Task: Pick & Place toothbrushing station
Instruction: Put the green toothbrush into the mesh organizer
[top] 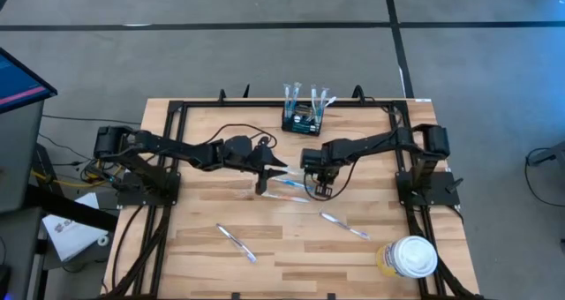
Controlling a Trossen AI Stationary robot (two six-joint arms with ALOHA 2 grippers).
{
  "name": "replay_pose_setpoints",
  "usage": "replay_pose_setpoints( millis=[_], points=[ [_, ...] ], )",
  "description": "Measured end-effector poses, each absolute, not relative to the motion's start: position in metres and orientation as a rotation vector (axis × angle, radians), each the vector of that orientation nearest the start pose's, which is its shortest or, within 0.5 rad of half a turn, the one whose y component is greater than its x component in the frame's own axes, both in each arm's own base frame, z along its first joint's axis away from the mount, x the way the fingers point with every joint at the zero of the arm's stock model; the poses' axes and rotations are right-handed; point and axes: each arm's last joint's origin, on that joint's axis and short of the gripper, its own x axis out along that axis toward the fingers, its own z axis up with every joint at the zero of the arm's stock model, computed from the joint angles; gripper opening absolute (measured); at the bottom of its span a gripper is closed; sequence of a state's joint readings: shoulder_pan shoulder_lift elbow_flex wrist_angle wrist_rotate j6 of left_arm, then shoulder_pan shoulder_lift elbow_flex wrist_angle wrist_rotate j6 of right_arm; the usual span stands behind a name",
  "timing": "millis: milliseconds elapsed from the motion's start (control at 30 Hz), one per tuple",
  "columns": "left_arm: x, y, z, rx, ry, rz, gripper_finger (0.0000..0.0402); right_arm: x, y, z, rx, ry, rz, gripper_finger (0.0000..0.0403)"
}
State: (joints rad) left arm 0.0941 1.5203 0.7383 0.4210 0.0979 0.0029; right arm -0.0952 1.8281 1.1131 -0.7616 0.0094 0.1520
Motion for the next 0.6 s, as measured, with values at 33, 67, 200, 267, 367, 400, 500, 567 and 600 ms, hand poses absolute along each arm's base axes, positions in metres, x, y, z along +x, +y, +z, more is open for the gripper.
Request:
replay_pose_setpoints(
  millis=[33, 67, 200, 267, 367, 400, 500, 567, 600],
  points=[
    [0.311, 0.027, 0.206, -0.031, 0.351, 0.0, 0.0099, 0.319, -0.034, 0.151, 0.184, 1.451, -0.209, 0.0002],
    [0.31, 0.028, 0.209, -0.031, 0.341, 0.003, 0.0099, 0.317, -0.037, 0.156, 0.181, 1.437, -0.223, 0.0002],
    [0.304, 0.034, 0.222, -0.012, 0.296, 0.02, 0.0099, 0.306, -0.053, 0.182, 0.164, 1.378, -0.261, 0.0001],
    [0.3, 0.038, 0.231, -0.009, 0.265, 0.04, 0.0099, 0.301, -0.06, 0.197, 0.165, 1.322, -0.276, 0.0001],
    [0.292, 0.044, 0.246, 0.001, 0.208, 0.089, 0.0099, 0.291, -0.071, 0.221, 0.166, 1.217, -0.301, 0.0001],
    [0.289, 0.046, 0.25, 0.003, 0.198, 0.104, 0.0099, 0.287, -0.074, 0.23, 0.165, 1.179, -0.312, 0.0001],
    [0.281, 0.05, 0.263, 0.009, 0.148, 0.136, 0.0099, 0.279, -0.08, 0.253, 0.137, 1.055, -0.322, 0.0001],
    [0.276, 0.053, 0.27, 0.012, 0.117, 0.148, 0.0099, 0.274, -0.083, 0.268, 0.115, 0.975, -0.326, 0.0],
    [0.274, 0.054, 0.273, 0.012, 0.109, 0.154, 0.0099, 0.271, -0.084, 0.275, 0.104, 0.935, -0.328, 0.0]
  ],
)
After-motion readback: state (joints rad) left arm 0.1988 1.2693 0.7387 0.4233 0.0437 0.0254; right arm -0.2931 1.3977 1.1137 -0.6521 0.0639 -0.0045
